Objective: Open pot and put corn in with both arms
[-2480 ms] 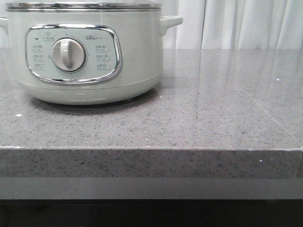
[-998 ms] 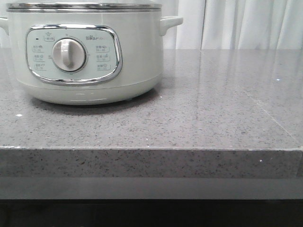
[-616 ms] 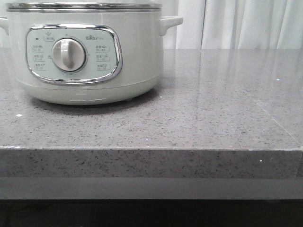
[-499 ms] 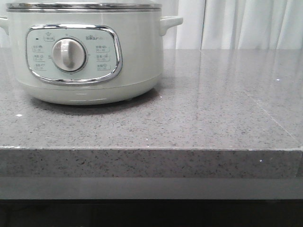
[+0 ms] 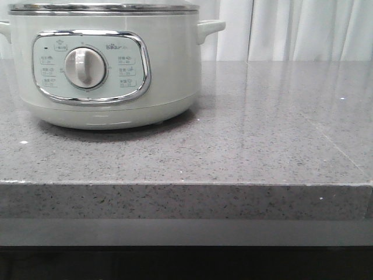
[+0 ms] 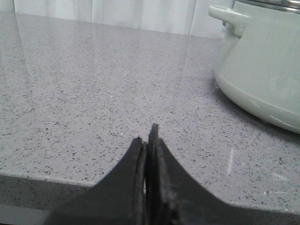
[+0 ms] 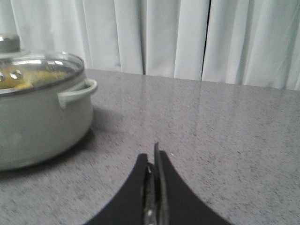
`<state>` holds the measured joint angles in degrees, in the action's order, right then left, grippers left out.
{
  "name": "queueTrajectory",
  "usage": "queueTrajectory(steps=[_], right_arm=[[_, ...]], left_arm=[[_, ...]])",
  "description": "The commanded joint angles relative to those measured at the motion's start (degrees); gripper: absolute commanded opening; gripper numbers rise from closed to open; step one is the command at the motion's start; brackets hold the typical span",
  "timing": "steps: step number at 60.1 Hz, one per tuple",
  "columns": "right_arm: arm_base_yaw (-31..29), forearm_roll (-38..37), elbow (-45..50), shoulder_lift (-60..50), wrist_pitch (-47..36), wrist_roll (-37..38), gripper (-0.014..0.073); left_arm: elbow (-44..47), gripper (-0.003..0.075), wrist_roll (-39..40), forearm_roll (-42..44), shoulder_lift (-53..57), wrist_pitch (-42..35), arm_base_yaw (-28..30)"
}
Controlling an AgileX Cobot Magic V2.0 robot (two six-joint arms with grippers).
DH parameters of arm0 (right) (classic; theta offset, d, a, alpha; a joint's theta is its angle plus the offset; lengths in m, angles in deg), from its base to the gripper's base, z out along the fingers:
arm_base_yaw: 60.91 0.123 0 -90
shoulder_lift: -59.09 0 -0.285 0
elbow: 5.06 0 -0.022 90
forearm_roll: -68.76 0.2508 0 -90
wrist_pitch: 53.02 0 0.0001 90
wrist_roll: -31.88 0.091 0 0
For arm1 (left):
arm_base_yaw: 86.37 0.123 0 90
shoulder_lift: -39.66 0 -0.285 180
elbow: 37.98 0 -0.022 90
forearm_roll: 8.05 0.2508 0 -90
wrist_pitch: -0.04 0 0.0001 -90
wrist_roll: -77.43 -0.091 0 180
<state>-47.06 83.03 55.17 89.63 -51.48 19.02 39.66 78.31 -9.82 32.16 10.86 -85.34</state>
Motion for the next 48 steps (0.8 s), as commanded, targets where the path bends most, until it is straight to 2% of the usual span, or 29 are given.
queueTrajectory(steps=[1, 6, 19, 25, 35, 48], right_arm=[[-1.12, -5.64, 1.65, -0.83, -6.56, 0.82, -0.0072], [-3.33, -8.29, 6.23, -3.50, -7.46, 2.91, -0.0072], [-12.63, -8.37, 16.80, -14.90, -6.27, 5.26, -0.0072], [-15.91, -8.37, 18.37, -19.90, 0.26, 5.38, -0.0072], [-16.90, -8.37, 18.42, -24.77, 6.41, 5.38, -0.0072], [-16.90, -8.37, 18.42, -24.55, 6.40, 5.38, -0.0072]], left_arm=[[-0.07, -0.0018, 0.62, -0.58, 1.34, -5.02, 0.12], [-0.07, -0.0018, 0.62, -0.58, 1.34, -5.02, 0.12], [-0.07, -0.0018, 0.62, -0.58, 1.34, -5.02, 0.12], [-0.07, -0.0018, 0.62, -0.58, 1.34, -5.02, 0.12], [-0.07, -0.0018, 0.62, -0.58, 1.34, -5.02, 0.12], [-0.07, -0.0018, 0.62, -0.58, 1.34, -5.02, 0.12]])
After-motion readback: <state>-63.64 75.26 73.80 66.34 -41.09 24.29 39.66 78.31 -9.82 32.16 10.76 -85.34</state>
